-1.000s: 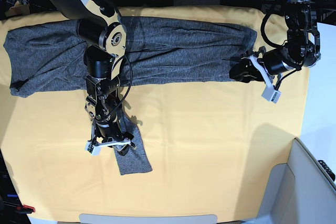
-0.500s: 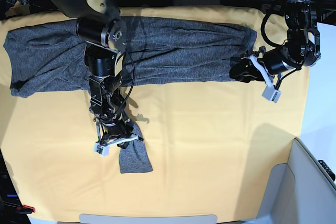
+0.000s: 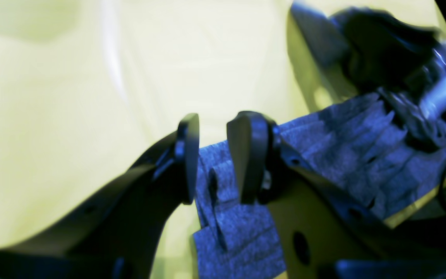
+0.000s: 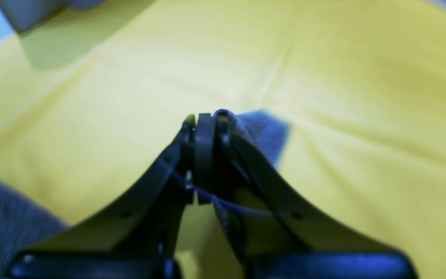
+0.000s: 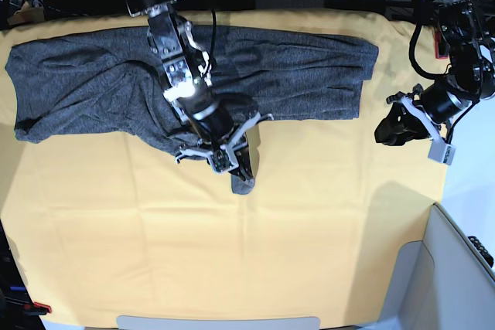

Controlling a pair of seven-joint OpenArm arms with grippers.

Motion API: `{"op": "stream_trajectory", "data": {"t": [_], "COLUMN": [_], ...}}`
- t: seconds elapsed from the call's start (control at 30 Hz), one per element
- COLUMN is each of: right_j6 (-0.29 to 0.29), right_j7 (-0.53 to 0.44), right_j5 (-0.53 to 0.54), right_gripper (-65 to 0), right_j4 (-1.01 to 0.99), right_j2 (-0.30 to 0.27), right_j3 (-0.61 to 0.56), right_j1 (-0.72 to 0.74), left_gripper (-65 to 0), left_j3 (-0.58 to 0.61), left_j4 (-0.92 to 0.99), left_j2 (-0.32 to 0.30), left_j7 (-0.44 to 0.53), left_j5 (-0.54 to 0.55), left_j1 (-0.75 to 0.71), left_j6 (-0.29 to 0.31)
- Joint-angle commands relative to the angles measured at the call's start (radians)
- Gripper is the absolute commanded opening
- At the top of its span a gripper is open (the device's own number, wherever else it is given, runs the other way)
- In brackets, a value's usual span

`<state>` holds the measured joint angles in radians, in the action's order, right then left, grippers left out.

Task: Fold the T-shirt properly
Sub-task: 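Lift the cuff with the right gripper and lay it across the body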

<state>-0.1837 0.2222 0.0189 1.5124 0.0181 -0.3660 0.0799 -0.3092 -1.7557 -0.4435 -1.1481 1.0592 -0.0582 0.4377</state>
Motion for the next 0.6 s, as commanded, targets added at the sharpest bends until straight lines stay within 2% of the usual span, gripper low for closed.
{"op": "stream_trajectory", "data": {"t": [0.0,0.1,0.27,0.47,0.57], "right_j6": [0.008,0.017,0.017,0.017,0.022], "right_j7": [-0.028,-0.028,-0.028,-0.028,-0.028], "right_j5": [-0.04,-0.162,-0.38,-0.595,-0.655], "right_gripper": [-65.0,-65.0,-65.0,-65.0,-65.0], "right_j4": [0.081,0.218,0.34,0.317,0.268], "right_j2": [0.0,-0.02,-0.019,-0.014,-0.011], "right_j3": [-0.024,-0.074,-0.155,-0.276,-0.316], "right_j1": [-0.021,-0.114,-0.248,-0.311,-0.317], "left_gripper": [-49.7,-49.6,-49.6,-49.6,-49.6], "left_j3": [-0.017,-0.025,-0.023,-0.023,-0.023], "left_j4": [-0.013,-0.013,-0.013,-0.013,-0.013], "left_j2": [-0.016,-0.03,-0.042,-0.042,-0.042], "left_j7": [0.016,0.016,0.018,0.018,0.018], "left_j5": [0.022,0.022,0.022,0.022,0.022], "left_j1": [0.014,0.013,-0.009,-0.01,-0.025], "left_j6": [0.005,0.005,0.005,0.005,0.005]}}
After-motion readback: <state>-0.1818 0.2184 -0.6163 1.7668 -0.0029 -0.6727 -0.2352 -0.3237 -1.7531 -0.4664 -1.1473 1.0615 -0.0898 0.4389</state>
